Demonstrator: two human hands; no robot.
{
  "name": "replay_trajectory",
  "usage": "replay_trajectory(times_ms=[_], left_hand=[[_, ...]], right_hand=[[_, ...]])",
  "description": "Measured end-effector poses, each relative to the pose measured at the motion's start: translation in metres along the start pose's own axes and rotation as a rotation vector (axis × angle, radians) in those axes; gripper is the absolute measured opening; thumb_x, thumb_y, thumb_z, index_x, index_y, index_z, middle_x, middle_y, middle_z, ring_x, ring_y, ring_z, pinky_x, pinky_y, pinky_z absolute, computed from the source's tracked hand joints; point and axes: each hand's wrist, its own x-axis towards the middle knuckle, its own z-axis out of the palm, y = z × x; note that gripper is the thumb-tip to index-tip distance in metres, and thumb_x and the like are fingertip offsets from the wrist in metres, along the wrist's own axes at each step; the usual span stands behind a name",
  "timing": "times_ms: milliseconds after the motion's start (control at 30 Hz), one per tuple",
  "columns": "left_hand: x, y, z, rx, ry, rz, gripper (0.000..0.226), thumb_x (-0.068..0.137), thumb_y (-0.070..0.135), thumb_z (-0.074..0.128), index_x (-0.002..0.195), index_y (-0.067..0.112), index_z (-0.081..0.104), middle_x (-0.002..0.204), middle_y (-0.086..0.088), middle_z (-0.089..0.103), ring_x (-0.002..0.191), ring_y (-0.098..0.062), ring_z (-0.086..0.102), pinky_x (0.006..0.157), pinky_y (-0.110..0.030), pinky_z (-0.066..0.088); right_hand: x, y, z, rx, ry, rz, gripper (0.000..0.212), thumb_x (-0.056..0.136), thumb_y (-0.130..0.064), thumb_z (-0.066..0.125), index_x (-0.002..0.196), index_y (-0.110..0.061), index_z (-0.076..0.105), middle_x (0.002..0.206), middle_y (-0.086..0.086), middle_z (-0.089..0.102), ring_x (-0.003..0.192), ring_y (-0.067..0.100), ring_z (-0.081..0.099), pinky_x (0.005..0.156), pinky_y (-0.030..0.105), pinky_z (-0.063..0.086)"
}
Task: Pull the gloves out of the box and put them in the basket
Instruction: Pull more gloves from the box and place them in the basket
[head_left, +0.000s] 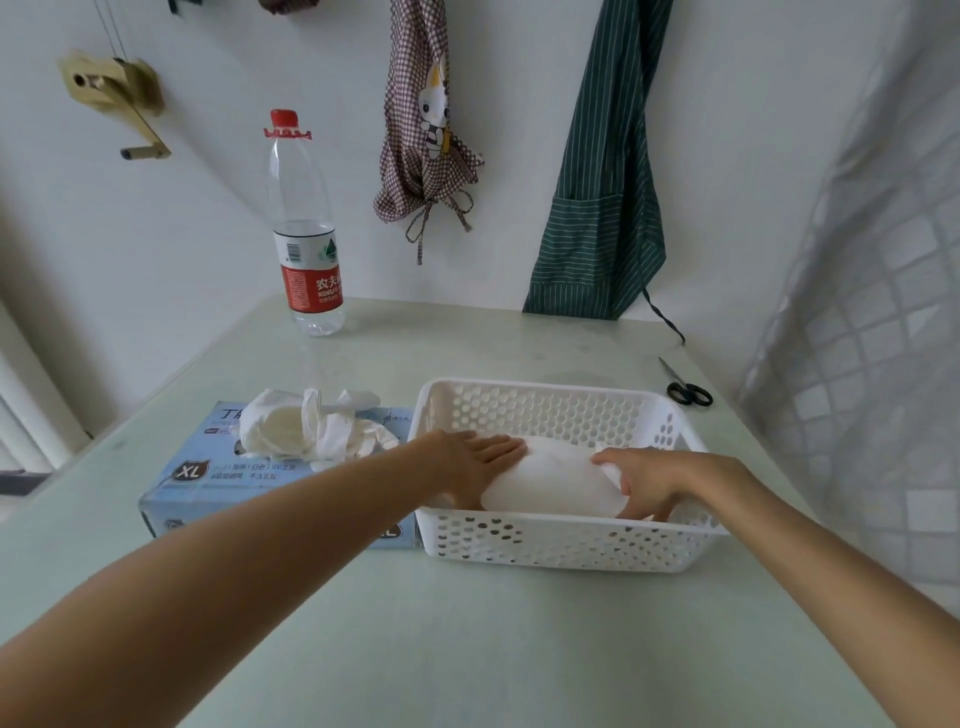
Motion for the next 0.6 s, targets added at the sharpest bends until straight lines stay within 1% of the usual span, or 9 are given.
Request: replay_trajectory(times_ms=[133, 200, 300, 367, 433, 467, 533, 600], left_hand=[[0.002, 0.001, 0.001, -0.042, 0.011, -0.017, 0.095, 0.090, 0.051, 0.051, 0.149, 0.018, -0.016, 0.158, 0.002, -0.018, 0.146, -0.012, -0.009, 0.119, -0.036, -0.001], [-0.001, 0.004, -0.007, -0.084, 0.022, -0.022, 0.096, 0.088, 0.053, 0.054, 0.151, 0.017, -0.009, 0.159, 0.001, -0.011, 0.146, -0.014, -0.005, 0.120, -0.039, 0.004], [-0.014, 0.005, -0.025, -0.174, 0.048, -0.037, 0.093, 0.087, 0.056, 0.054, 0.152, 0.017, -0.001, 0.159, 0.000, -0.008, 0.146, -0.019, -0.006, 0.119, -0.044, 0.003], [-0.025, 0.001, -0.033, -0.216, 0.034, -0.073, 0.095, 0.085, 0.059, 0.055, 0.152, 0.020, 0.000, 0.160, 0.000, -0.005, 0.147, -0.021, -0.003, 0.119, -0.046, 0.008], [-0.034, -0.004, -0.034, -0.260, 0.023, -0.120, 0.089, 0.086, 0.059, 0.053, 0.152, 0.020, 0.007, 0.159, -0.001, 0.009, 0.146, -0.022, 0.012, 0.117, -0.045, 0.018], [-0.039, -0.006, -0.033, -0.293, 0.026, -0.132, 0.084, 0.088, 0.056, 0.052, 0.151, 0.019, 0.013, 0.157, -0.002, 0.018, 0.144, -0.023, 0.020, 0.115, -0.042, 0.023], [-0.051, -0.007, -0.030, -0.377, 0.094, -0.111, 0.071, 0.092, 0.050, 0.051, 0.149, 0.018, 0.024, 0.153, -0.002, 0.030, 0.139, -0.022, 0.030, 0.113, -0.038, 0.027], [-0.070, -0.012, -0.025, -0.519, 0.294, -0.054, 0.056, 0.093, 0.042, 0.052, 0.144, 0.022, 0.037, 0.149, 0.002, 0.038, 0.136, -0.017, 0.037, 0.112, -0.034, 0.029]], right_hand=[[-0.001, -0.001, -0.001, 0.010, -0.019, 0.008, 0.094, 0.080, -0.017, 0.076, 0.150, -0.030, 0.015, 0.144, 0.013, 0.037, 0.099, 0.022, 0.062, 0.076, 0.023, 0.055], [-0.001, -0.002, -0.005, -0.011, -0.040, 0.019, 0.096, 0.078, -0.019, 0.077, 0.150, -0.029, 0.015, 0.141, 0.013, 0.041, 0.096, 0.020, 0.062, 0.077, 0.023, 0.056], [-0.008, -0.007, -0.015, -0.114, -0.042, 0.045, 0.100, 0.075, -0.028, 0.080, 0.151, -0.027, 0.015, 0.136, 0.012, 0.047, 0.089, 0.017, 0.064, 0.082, 0.026, 0.056], [-0.015, -0.015, -0.020, -0.199, 0.048, 0.034, 0.095, 0.074, -0.031, 0.080, 0.149, -0.026, 0.021, 0.136, 0.008, 0.046, 0.096, 0.019, 0.061, 0.085, 0.029, 0.053], [-0.021, -0.031, -0.016, -0.196, 0.167, -0.071, 0.083, 0.076, -0.037, 0.077, 0.143, -0.027, 0.030, 0.127, 0.002, 0.046, 0.106, 0.018, 0.053, 0.089, 0.029, 0.046], [-0.022, -0.041, -0.009, -0.163, 0.176, -0.139, 0.076, 0.078, -0.041, 0.075, 0.140, -0.029, 0.034, 0.119, -0.002, 0.046, 0.106, 0.015, 0.050, 0.089, 0.028, 0.043], [-0.022, -0.058, 0.009, -0.147, 0.107, -0.226, 0.065, 0.085, -0.042, 0.066, 0.141, -0.028, 0.037, 0.113, -0.006, 0.047, 0.103, 0.012, 0.049, 0.088, 0.024, 0.039], [-0.019, -0.065, 0.021, -0.177, 0.064, -0.228, 0.059, 0.090, -0.040, 0.060, 0.142, -0.025, 0.037, 0.119, -0.003, 0.051, 0.107, 0.013, 0.050, 0.086, 0.020, 0.037]])
